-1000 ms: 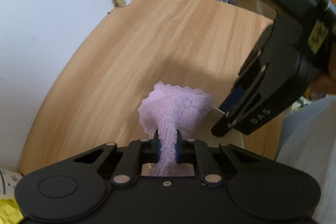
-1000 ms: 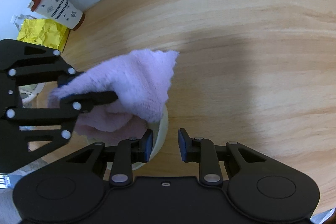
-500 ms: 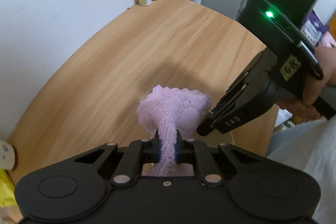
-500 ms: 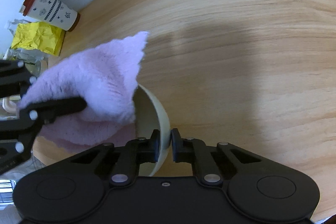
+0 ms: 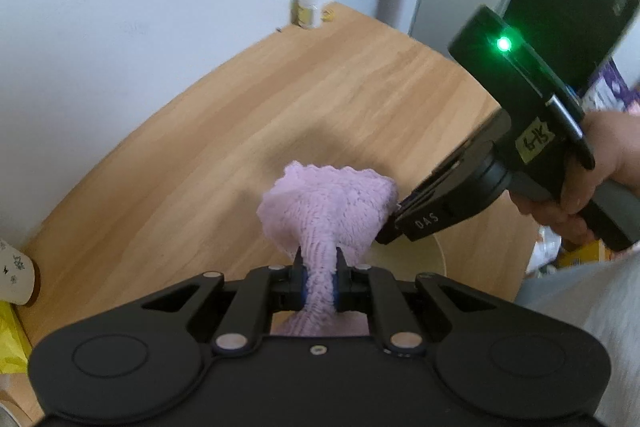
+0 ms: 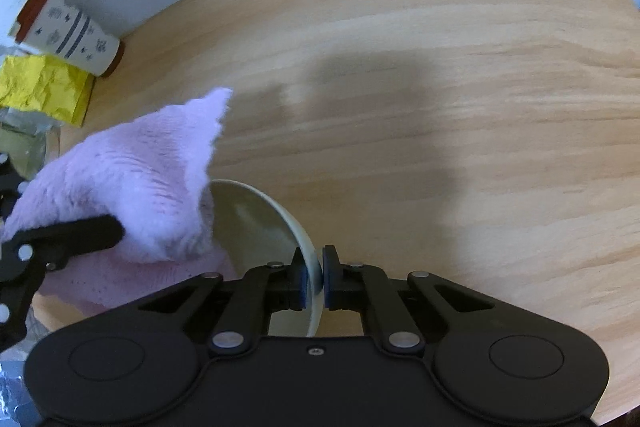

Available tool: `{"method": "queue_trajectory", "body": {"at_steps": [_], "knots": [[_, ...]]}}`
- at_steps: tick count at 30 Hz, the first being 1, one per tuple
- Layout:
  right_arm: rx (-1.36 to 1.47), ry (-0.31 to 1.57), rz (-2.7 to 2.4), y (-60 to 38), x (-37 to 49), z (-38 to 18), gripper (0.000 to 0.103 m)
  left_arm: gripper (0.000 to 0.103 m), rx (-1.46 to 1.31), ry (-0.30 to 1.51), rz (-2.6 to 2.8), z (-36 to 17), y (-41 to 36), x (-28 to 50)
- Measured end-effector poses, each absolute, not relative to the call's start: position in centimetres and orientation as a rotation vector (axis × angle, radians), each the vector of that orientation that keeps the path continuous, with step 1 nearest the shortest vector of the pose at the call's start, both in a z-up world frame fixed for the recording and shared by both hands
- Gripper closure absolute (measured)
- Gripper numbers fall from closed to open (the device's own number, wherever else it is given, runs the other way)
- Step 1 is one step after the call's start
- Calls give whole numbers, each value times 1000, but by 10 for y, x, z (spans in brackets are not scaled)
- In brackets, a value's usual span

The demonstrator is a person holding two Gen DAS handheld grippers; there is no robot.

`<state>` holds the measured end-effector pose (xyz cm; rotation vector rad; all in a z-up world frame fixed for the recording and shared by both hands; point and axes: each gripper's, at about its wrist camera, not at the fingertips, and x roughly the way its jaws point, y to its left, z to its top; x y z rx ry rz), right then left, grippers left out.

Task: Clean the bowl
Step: 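Wipe the cloth over the bowl's outer wall with the left gripper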

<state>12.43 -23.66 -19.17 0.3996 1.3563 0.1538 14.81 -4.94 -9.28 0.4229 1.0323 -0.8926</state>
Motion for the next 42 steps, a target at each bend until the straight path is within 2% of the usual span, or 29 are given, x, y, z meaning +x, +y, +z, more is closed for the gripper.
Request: {"method": "queue_trajectory", "body": {"at_steps": [11, 12, 17, 27, 36, 42], "knots": [[480, 1365, 96, -247, 138, -194, 95, 94, 279, 994, -881, -85, -49, 161], [482, 1362, 94, -247, 138, -194, 91, 94, 259, 990, -883, -85, -49, 161], [487, 1339, 112, -249, 132, -189, 86, 94, 137, 975, -884, -85, -50, 167], [505, 1268, 136, -262, 111, -173, 85, 94, 43, 915, -894, -83, -77, 180], [538, 1230, 138, -277, 98, -162, 84, 94, 235, 873, -900, -100, -90, 155], [545, 1238, 144, -285, 92, -161, 83, 94, 345, 923, -913, -125, -84, 137]]}}
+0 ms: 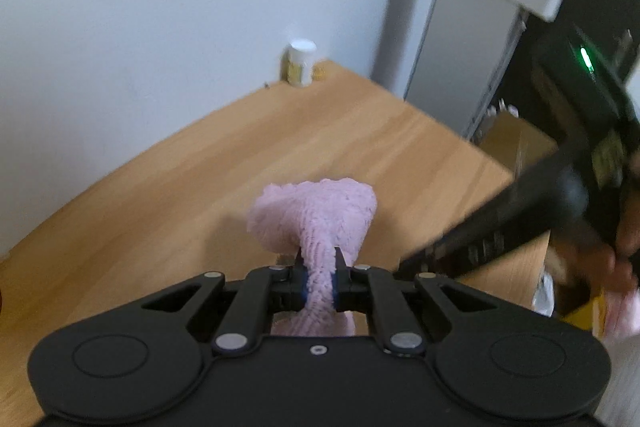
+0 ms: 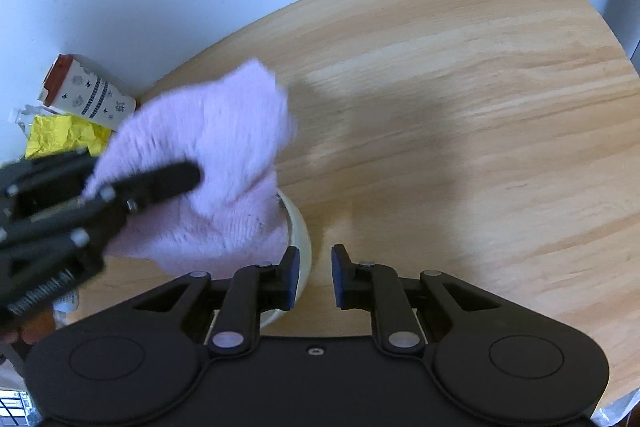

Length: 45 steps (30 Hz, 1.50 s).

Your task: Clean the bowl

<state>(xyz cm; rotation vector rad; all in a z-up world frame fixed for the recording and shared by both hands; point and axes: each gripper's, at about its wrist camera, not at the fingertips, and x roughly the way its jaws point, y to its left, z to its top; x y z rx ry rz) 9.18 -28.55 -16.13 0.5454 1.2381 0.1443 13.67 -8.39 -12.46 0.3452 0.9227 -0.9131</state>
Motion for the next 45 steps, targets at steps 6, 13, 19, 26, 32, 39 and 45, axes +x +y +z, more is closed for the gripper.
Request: {"method": "queue_trajectory", "body": {"at_steps": [6, 13, 19, 26, 32, 39, 45], "knots": [[548, 1265, 153, -285, 93, -163, 82, 94, 419, 1002, -933, -152, -86, 130], [531, 1281, 161, -285, 93, -166, 80, 94, 429, 1068, -922, -176, -90, 135], [511, 1287, 156, -284, 87, -166, 79, 94, 438, 1122, -926, -192, -96, 139], [528, 1283, 155, -284, 83, -167, 79, 89, 458, 1130, -916, -188, -95, 139], [540, 1265, 180, -285, 82, -162, 79, 50, 445, 1142, -939, -158, -80, 133], [527, 1232, 225, -295, 86, -151, 76, 50, 362, 1069, -902, -127, -73, 138], [538, 1214, 207, -300, 85, -153, 63, 50, 379, 1044, -902, -130, -89, 149]]}}
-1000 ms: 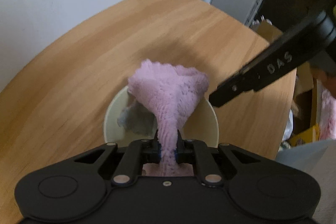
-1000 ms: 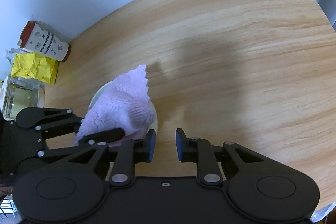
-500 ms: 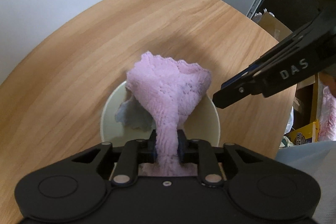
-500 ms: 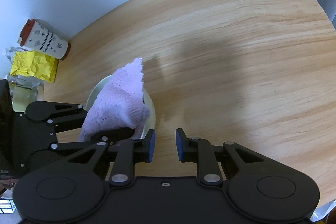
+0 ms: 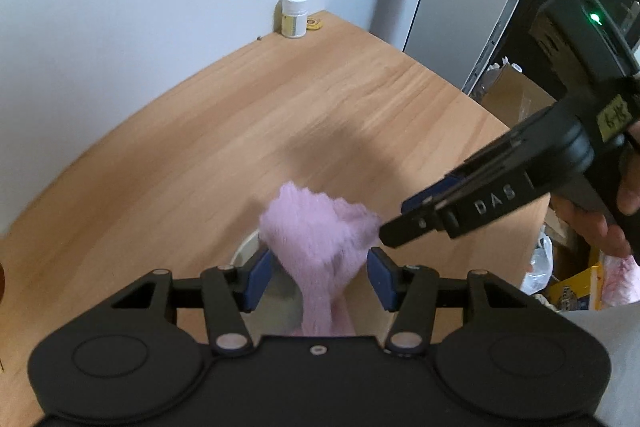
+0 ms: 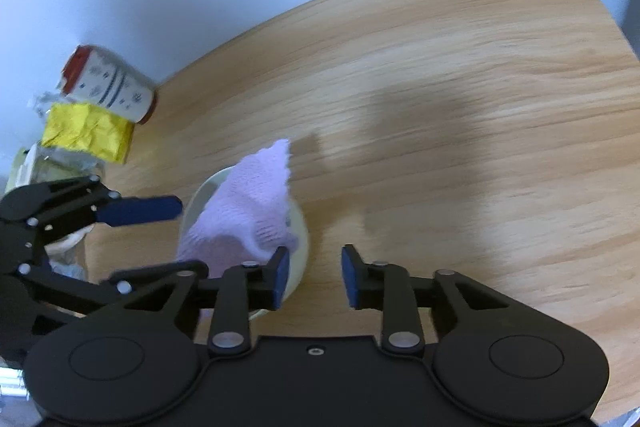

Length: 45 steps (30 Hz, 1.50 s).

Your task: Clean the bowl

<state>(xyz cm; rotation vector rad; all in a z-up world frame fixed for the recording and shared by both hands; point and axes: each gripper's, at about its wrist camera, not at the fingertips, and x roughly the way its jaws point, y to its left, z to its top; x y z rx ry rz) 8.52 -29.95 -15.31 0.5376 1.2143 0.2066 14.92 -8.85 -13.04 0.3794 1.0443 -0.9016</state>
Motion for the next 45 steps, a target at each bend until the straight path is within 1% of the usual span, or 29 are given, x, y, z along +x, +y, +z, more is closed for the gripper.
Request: {"method": "queue_trajectory", "body": {"at_steps": [2, 6, 8, 9, 11, 12, 17, 19, 24, 29, 37, 41, 45], "knots": [[538, 1205, 182, -302, 81, -155, 62, 50, 374, 1053, -910, -135, -93, 150], [530, 1179, 160, -307, 75, -155, 60, 50, 456, 1044, -910, -146, -108, 150], [582, 1169, 167, -315, 73, -156, 59, 53, 475, 1040, -908, -150, -113, 152], [598, 1173, 176, -316, 73, -157, 58, 56, 484, 1038, -915, -151, -115, 151], [622, 1190, 198, -318, 74, -158, 57, 66, 501, 1030, -927, -153, -117, 149], [618, 1190, 199, -318, 74, -158, 57, 75, 519, 1025, -931, -154, -119, 148], [645, 1182, 219, -322, 74, -160, 57, 85, 537, 1041, -918, -160, -124, 150], [674, 1174, 245, -325, 74, -161, 57, 92, 549, 1034, -910, -161, -125, 151], [636, 1156, 265, -326, 75, -158, 57, 92, 524, 1040, -892, -150, -117, 152], [660, 1155, 316, -330, 81, -156, 57, 92, 496, 1052, -855, -138, -98, 151], [635, 1203, 361, -315, 103, -157, 57, 92, 454, 1110, -819, -154, -82, 151], [579, 1241, 363, -305, 110, -163, 69, 92, 445, 1135, -825, -165, -86, 156], [560, 1279, 364, -298, 116, -170, 71, 92, 446, 1160, -839, -176, -91, 157]]}}
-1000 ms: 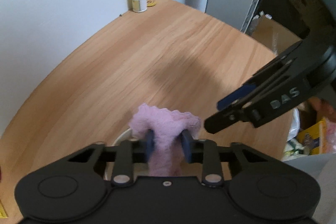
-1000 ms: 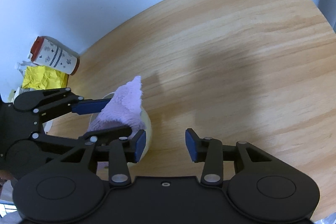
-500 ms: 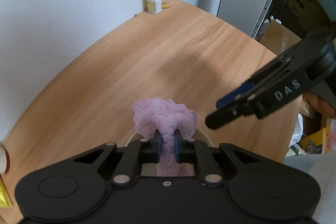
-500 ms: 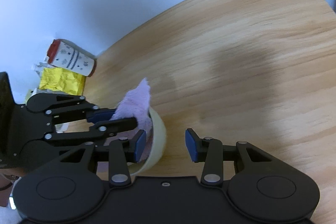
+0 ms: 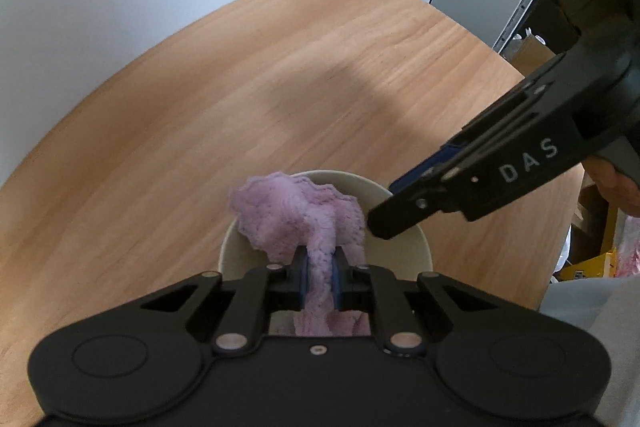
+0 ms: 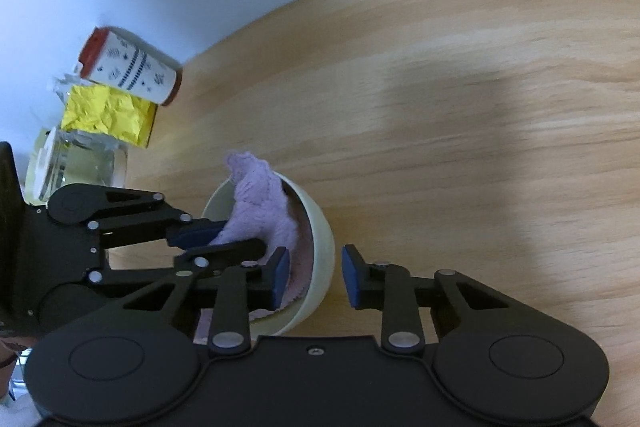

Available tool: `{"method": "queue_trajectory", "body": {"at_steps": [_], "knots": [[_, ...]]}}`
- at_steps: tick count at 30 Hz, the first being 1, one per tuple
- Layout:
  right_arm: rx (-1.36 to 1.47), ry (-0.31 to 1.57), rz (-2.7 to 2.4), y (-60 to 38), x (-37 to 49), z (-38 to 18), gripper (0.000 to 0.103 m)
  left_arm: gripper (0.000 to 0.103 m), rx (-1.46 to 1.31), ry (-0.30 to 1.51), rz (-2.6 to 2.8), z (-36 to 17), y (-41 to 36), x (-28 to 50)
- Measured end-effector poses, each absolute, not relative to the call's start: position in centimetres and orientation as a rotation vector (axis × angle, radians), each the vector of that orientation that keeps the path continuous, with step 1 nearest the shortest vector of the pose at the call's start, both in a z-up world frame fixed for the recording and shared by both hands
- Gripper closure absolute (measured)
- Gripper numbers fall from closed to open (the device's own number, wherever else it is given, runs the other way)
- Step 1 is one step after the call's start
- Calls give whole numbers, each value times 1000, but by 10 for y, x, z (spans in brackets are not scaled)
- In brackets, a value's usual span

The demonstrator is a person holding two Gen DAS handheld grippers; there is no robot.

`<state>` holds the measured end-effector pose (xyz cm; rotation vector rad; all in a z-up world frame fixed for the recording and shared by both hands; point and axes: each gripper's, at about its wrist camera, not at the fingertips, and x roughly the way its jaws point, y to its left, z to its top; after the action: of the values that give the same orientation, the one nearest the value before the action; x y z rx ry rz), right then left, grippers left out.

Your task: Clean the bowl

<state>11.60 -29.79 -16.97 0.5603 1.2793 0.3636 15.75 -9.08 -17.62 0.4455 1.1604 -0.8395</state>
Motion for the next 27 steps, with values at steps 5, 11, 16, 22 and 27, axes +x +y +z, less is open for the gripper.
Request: {"method": "queue_trajectory", "body": {"at_steps": [5, 11, 16, 22, 27], "knots": [[524, 1293, 340, -290, 120, -175, 72, 92, 424, 1190, -846, -187, -92, 161], [478, 1263, 345, -284, 117, -174, 93, 92, 398, 1210, -850, -194, -97, 168], [481, 1260, 341, -284, 117, -173, 93, 92, 385, 1215, -852, -197, -100, 170], [467, 1271, 331, -279, 119, -172, 93, 90, 373, 1267, -846, -198, -99, 180], [454, 1278, 322, -277, 118, -171, 93, 79, 393, 1257, -817, -187, -100, 177]]}}
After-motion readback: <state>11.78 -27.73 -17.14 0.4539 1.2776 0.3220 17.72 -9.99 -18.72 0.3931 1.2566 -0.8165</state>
